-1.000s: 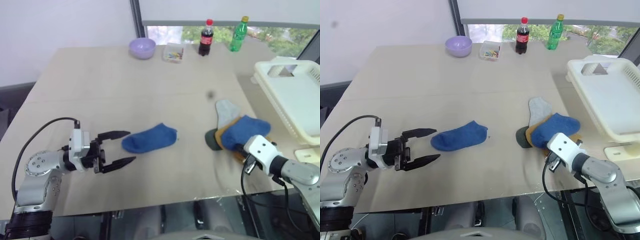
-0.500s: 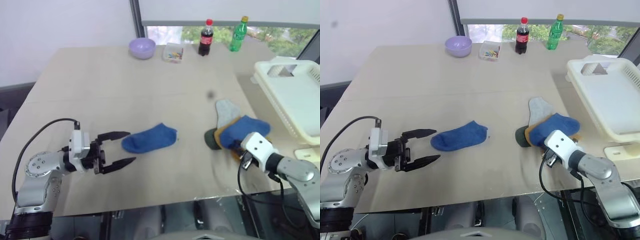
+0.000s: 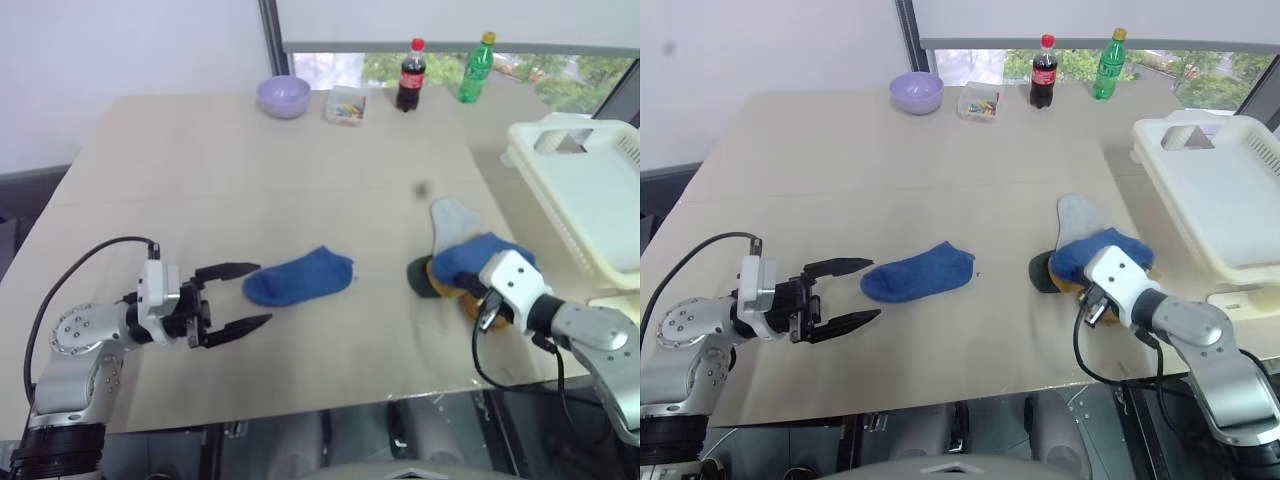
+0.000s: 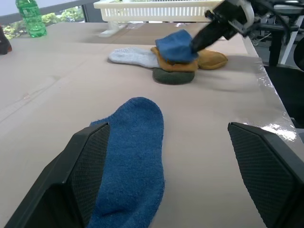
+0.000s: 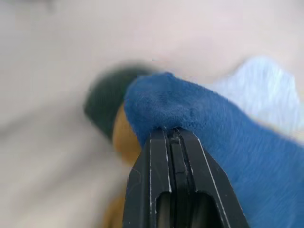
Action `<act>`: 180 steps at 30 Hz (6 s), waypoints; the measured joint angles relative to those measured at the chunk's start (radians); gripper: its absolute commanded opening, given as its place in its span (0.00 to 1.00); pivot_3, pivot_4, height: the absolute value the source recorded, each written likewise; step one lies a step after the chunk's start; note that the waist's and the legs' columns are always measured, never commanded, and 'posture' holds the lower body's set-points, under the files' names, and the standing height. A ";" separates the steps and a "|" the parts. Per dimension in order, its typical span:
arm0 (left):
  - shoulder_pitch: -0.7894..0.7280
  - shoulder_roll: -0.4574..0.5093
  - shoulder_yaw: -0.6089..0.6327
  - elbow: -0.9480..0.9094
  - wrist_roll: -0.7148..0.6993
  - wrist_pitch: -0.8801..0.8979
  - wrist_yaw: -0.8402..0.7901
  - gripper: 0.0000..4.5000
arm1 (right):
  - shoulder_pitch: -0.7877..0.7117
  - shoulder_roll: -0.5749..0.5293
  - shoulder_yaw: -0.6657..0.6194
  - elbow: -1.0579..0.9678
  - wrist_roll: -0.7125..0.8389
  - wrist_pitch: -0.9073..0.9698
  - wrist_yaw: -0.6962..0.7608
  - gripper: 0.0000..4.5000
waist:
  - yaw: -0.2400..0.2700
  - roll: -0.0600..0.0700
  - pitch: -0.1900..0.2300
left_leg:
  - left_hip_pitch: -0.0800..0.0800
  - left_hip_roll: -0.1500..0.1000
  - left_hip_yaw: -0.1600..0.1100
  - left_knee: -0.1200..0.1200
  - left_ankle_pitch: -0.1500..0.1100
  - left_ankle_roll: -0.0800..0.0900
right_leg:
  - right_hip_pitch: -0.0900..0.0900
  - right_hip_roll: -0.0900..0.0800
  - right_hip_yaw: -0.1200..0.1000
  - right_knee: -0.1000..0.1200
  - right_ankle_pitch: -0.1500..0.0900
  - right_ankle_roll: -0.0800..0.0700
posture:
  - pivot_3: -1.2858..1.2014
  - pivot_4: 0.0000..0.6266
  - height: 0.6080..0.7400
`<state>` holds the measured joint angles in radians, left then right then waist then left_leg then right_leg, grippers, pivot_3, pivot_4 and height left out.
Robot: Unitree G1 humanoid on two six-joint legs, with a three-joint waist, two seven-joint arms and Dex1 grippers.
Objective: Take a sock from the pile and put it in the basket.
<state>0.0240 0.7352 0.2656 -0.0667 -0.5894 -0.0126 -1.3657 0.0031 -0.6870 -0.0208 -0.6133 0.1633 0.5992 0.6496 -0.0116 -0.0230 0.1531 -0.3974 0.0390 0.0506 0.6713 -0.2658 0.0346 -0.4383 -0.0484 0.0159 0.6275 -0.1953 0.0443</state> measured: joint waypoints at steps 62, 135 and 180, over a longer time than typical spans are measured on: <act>-0.895 -0.236 -0.346 1.050 0.594 -0.153 0.545 0.94 | -0.574 0.620 0.019 0.771 0.034 0.021 -0.330 0.88 | -0.027 0.000 0.001 | -0.005 -0.001 -0.001 -0.001 0.001 -0.001 | -0.004 0.002 0.000 0.006 0.006 -0.002 | 0.52 0.24 1.00; 0.229 -0.180 0.002 -0.445 0.211 0.416 0.714 0.02 | -0.401 0.575 0.269 0.241 0.305 0.424 -0.266 0.00 | -0.026 -0.002 0.002 | -0.001 0.000 -0.003 0.000 0.003 -0.004 | -0.007 0.001 0.005 0.011 0.002 -0.004 | 0.52 0.24 1.00; 0.052 -0.151 -0.133 -0.062 0.312 0.128 0.574 0.99 | -0.834 0.510 0.564 1.110 -0.143 -0.580 0.331 0.75 | -0.022 -0.003 0.004 | -0.003 0.000 -0.002 -0.002 0.003 -0.005 | -0.007 -0.001 0.001 0.010 0.002 -0.009 | 0.52 0.24 1.00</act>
<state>0.0760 0.5837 0.1324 -0.1284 -0.2775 0.1159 -0.7921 -0.8304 -0.1769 0.5428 0.4971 0.0207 0.0195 0.9811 -0.0338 -0.0259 0.1570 -0.4000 0.0390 0.0490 0.6695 -0.2628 0.0301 -0.4456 -0.0491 0.0165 0.6379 -0.1932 0.0357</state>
